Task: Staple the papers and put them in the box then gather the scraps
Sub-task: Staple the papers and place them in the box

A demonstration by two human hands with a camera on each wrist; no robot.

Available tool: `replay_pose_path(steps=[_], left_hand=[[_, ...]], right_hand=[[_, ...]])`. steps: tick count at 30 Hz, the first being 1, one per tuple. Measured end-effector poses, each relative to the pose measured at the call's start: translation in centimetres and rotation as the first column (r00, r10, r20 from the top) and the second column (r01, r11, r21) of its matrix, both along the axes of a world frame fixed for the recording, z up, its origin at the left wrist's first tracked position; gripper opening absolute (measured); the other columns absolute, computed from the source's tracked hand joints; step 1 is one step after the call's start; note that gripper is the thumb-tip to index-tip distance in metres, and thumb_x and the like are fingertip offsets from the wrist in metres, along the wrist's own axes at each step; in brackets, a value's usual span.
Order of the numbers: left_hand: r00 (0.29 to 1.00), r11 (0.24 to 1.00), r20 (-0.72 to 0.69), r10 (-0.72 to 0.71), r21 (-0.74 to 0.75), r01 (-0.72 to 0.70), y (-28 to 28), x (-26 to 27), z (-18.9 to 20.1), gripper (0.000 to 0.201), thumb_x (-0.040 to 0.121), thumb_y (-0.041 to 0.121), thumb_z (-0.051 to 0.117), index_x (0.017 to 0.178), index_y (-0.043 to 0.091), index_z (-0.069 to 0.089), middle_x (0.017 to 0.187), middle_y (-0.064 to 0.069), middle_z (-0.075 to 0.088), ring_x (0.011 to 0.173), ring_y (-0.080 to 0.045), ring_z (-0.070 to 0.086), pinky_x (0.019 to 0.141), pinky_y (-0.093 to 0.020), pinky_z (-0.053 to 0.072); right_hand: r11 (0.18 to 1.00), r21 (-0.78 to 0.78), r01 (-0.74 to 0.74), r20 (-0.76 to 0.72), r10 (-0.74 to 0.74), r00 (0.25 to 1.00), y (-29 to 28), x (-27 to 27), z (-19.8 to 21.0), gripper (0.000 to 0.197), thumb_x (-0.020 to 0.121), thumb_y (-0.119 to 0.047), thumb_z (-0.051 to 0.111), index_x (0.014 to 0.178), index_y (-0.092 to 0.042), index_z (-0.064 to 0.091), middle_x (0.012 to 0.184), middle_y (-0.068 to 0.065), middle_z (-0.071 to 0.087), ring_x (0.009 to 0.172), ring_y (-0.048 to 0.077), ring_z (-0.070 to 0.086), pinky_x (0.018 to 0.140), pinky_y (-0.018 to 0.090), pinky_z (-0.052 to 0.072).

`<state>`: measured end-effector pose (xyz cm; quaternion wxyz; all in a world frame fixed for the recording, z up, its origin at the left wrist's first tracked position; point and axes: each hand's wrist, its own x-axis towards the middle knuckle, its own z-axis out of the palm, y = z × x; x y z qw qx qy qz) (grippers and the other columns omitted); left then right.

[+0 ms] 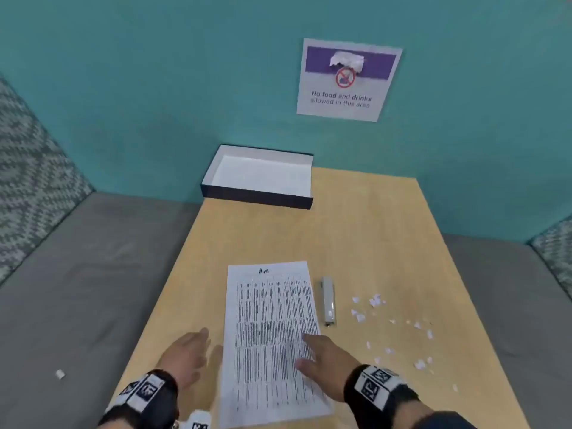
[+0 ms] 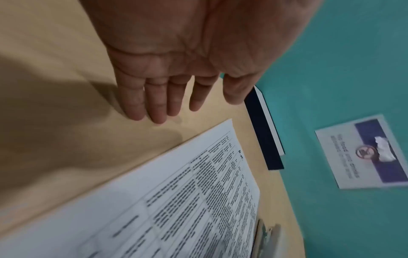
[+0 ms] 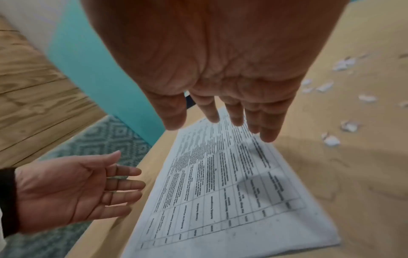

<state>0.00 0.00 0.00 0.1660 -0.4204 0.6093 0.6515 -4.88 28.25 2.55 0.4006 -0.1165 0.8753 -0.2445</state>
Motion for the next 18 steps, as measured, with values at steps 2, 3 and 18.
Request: replay_pose_path(steps=[2, 3, 18], left_hand=[[0.999, 0.998, -0.035, 0.041, 0.045, -0.040, 0.0, -1.2, -0.8, 0.024, 0.099, 0.034, 0.051, 0.092, 0.011, 0.056, 0.084, -0.004, 0.051, 0.072, -0.020, 0.047, 0.060, -0.028, 0.031], [0.998, 0.997, -0.030, 0.054, 0.057, -0.052, 0.0, -1.8, -1.0, 0.024, 0.099, 0.035, 0.051, 0.087, 0.014, 0.054, 0.080, -0.002, 0.048, 0.069, -0.018, 0.044, 0.060, -0.028, 0.031], [0.939, 0.860, 0.193, -0.284, -0.382, 0.339, 3.9, -9.3, -1.6, 0.035, 0.099, 0.021, 0.047, 0.122, -0.003, 0.056, 0.121, -0.017, 0.062, 0.097, -0.031, 0.057, 0.073, -0.027, 0.036]], right_hand=[[0.993, 0.001, 0.117, 0.033, -0.117, 0.993, -0.8, -0.6, -0.8, 0.076, 0.094, -0.055, 0.044, 0.156, -0.022, 0.013, 0.164, 0.001, 0.011, 0.146, 0.019, 0.025, 0.117, 0.032, 0.023], [0.988, 0.003, 0.157, 0.050, -0.157, 0.986, -1.1, -0.7, -1.1, 0.078, 0.094, -0.054, 0.045, 0.156, -0.021, 0.012, 0.164, 0.002, 0.013, 0.146, 0.019, 0.026, 0.116, 0.033, 0.024], [0.980, 0.192, -0.052, 0.055, 0.042, 0.998, -1.3, -1.3, -2.7, 0.078, 0.089, -0.057, 0.045, 0.153, -0.017, 0.024, 0.165, 0.004, 0.006, 0.150, 0.020, 0.012, 0.119, 0.040, 0.016]])
